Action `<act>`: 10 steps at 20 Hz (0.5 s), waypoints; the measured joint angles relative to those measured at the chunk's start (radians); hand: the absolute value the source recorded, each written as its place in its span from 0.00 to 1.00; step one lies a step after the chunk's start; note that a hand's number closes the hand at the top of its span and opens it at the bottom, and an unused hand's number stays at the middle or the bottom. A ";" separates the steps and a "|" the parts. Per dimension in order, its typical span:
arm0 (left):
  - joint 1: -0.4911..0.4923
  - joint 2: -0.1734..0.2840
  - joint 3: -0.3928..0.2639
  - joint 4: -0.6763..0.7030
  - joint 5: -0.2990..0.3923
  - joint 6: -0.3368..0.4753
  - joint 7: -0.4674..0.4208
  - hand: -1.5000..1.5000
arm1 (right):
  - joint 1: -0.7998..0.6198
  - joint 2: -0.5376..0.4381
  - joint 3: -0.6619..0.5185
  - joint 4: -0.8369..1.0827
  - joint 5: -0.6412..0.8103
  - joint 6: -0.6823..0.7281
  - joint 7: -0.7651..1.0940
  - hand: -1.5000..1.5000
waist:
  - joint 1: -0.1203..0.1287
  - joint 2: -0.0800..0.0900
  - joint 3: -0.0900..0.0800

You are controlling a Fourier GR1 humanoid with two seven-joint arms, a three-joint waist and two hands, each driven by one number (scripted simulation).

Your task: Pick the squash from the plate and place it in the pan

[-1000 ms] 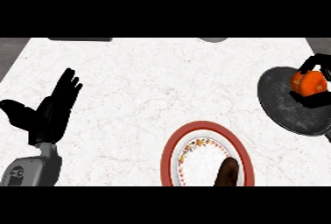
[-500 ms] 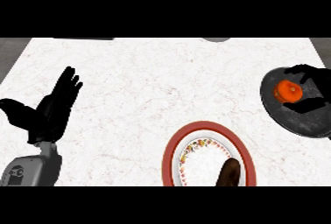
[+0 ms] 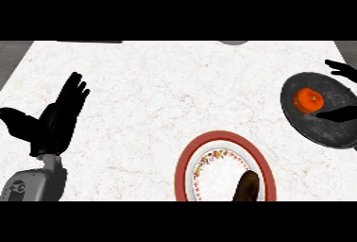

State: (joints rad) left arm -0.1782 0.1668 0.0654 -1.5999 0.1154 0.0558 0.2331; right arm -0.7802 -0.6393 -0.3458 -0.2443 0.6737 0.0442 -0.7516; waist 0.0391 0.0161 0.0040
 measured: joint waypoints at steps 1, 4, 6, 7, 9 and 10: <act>-0.006 0.000 0.003 0.008 -0.001 0.002 -0.003 0.50 | -0.008 -0.019 -0.023 0.010 -0.025 0.038 -0.011 0.00 | -0.003 0.000 0.000; -0.010 0.002 0.011 0.016 -0.002 0.005 -0.006 0.50 | -0.006 -0.070 -0.089 0.051 -0.094 0.146 -0.039 0.00 | -0.008 0.000 0.000; -0.012 0.008 0.019 0.013 0.005 -0.001 -0.009 0.50 | 0.006 -0.111 -0.128 0.078 -0.134 0.218 -0.057 0.00 | -0.007 0.002 0.001; -0.011 0.002 0.015 0.014 0.003 0.002 -0.010 0.50 | 0.012 -0.136 -0.142 0.089 -0.149 0.257 -0.062 0.00 | -0.007 0.002 0.001; -0.010 0.007 0.019 0.005 0.005 0.001 -0.004 0.50 | 0.028 -0.187 -0.171 0.106 -0.181 0.320 -0.062 0.00 | -0.009 0.002 0.002; -0.010 0.005 0.018 0.005 0.005 0.003 -0.002 0.50 | 0.044 -0.205 -0.182 0.112 -0.193 0.342 -0.066 0.00 | -0.012 0.002 0.002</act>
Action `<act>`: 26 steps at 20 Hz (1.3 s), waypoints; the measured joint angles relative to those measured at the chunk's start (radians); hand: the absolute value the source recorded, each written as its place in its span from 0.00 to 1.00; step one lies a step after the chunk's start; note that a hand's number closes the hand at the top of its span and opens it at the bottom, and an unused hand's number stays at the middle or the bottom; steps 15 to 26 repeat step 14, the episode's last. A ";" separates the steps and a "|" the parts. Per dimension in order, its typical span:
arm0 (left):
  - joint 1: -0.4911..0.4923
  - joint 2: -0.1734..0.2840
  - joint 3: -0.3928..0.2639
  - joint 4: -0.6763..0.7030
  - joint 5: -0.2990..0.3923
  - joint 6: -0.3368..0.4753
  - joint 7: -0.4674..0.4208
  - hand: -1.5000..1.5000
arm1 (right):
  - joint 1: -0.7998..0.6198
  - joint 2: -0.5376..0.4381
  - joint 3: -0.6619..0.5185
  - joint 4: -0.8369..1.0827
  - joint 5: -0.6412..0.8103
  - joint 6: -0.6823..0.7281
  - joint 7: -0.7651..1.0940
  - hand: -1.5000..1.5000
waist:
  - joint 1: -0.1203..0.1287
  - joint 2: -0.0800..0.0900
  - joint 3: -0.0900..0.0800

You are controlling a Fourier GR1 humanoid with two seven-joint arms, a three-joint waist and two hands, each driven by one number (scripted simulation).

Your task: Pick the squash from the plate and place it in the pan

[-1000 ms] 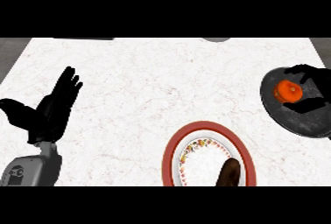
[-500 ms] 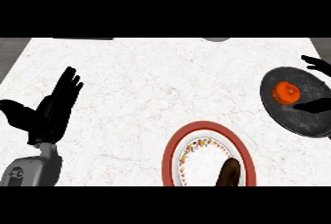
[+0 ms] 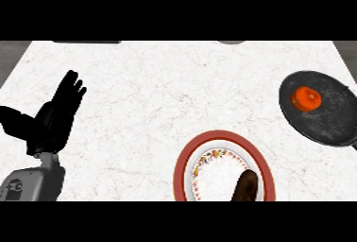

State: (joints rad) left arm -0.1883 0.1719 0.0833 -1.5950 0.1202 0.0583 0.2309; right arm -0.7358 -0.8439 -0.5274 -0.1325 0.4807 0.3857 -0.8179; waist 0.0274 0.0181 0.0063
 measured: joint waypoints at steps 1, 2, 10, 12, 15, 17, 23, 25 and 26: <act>0.001 -0.001 -0.001 0.003 -0.004 0.004 0.001 0.50 | 0.008 -0.019 -0.010 0.005 -0.012 0.025 0.004 0.00 | -0.002 0.000 0.001; 0.002 -0.002 -0.001 0.003 -0.005 0.004 0.002 0.50 | 0.018 -0.034 -0.017 0.009 -0.022 0.049 0.010 0.00 | -0.004 0.000 0.001; 0.009 -0.002 0.007 0.012 -0.004 0.005 -0.005 0.50 | 0.098 -0.118 -0.033 -0.015 -0.068 0.151 0.027 0.00 | -0.015 -0.002 0.003; 0.020 -0.007 -0.002 -0.001 -0.004 0.003 0.000 0.50 | 0.117 -0.130 -0.034 -0.026 -0.075 0.152 0.026 0.00 | -0.011 -0.003 0.004; 0.010 -0.004 -0.001 -0.002 -0.006 0.006 0.006 0.50 | 0.132 -0.131 -0.031 -0.039 -0.081 0.153 0.024 0.00 | -0.012 -0.003 0.004; 0.010 -0.004 -0.001 -0.002 -0.006 0.006 0.006 0.50 | 0.132 -0.131 -0.031 -0.039 -0.081 0.153 0.024 0.00 | -0.012 -0.003 0.004; 0.010 -0.004 -0.001 -0.002 -0.006 0.006 0.006 0.50 | 0.132 -0.131 -0.031 -0.039 -0.081 0.153 0.024 0.00 | -0.012 -0.003 0.004; 0.010 -0.004 -0.001 -0.002 -0.006 0.006 0.006 0.50 | 0.132 -0.131 -0.031 -0.039 -0.081 0.153 0.024 0.00 | -0.012 -0.003 0.004; 0.010 -0.004 -0.001 -0.002 -0.006 0.006 0.006 0.50 | 0.132 -0.131 -0.031 -0.039 -0.081 0.153 0.024 0.00 | -0.012 -0.003 0.004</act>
